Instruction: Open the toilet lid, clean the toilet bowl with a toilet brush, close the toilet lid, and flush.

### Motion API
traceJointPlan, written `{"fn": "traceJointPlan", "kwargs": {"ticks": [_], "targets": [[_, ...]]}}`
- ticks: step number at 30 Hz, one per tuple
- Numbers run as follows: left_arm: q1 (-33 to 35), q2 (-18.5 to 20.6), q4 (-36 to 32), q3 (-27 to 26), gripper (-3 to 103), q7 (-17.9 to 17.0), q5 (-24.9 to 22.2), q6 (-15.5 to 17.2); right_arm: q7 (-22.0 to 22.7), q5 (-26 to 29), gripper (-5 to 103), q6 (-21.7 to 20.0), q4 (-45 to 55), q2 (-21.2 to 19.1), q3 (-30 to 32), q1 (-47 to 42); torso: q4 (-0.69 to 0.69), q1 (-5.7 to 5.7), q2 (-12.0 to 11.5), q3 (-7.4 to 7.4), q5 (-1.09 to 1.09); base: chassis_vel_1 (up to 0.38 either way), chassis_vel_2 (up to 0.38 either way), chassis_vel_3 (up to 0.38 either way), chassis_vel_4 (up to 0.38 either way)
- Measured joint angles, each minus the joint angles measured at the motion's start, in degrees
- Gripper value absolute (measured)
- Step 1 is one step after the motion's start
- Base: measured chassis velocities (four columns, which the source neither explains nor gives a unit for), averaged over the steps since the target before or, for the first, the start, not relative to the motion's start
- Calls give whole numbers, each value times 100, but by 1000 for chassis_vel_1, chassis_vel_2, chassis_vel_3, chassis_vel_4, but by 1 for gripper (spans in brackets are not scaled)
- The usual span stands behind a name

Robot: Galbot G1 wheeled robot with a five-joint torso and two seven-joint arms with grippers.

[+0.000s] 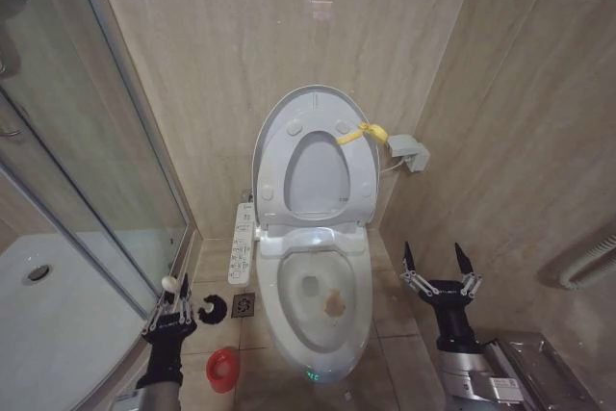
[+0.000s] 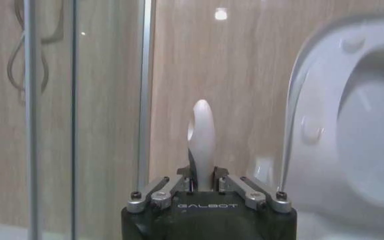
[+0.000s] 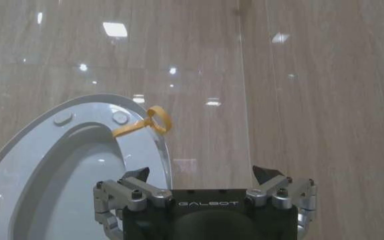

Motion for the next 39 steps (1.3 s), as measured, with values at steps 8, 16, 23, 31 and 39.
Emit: {"fn": "traceJointPlan", "kwargs": {"ticks": [8, 16, 23, 31, 39], "targets": [[281, 113, -1081, 148, 19, -176, -101, 579, 0, 0, 100, 15, 40, -1, 12, -68, 0, 0, 0, 0, 1, 0, 0, 0, 0], [311, 264, -1198, 506, 19, 150, -522, 605, -1, -6, 100, 15, 63, -16, 32, -85, 0, 0, 0, 0, 0, 0, 0, 0, 0], [-81, 430, -1123, 721, 19, 1376, -1105, -409, -28, -13, 100, 13, 61, -57, -4, -83, 0, 0, 0, 0, 0, 0, 0, 0, 0], [-645, 380, -187, 884, 19, 1987, -1559, -625, -92, -21, 100, -12, -80, -134, -100, -3, 0, 0, 0, 0, 0, 0, 0, 0, 0], [-1942, 667, 1423, 1459, 19, 2470, -1830, -869, -108, -49, 100, 41, -154, 32, -13, -124, -2, 0, 0, 1, -1, 0, 0, 0, 0]]}}
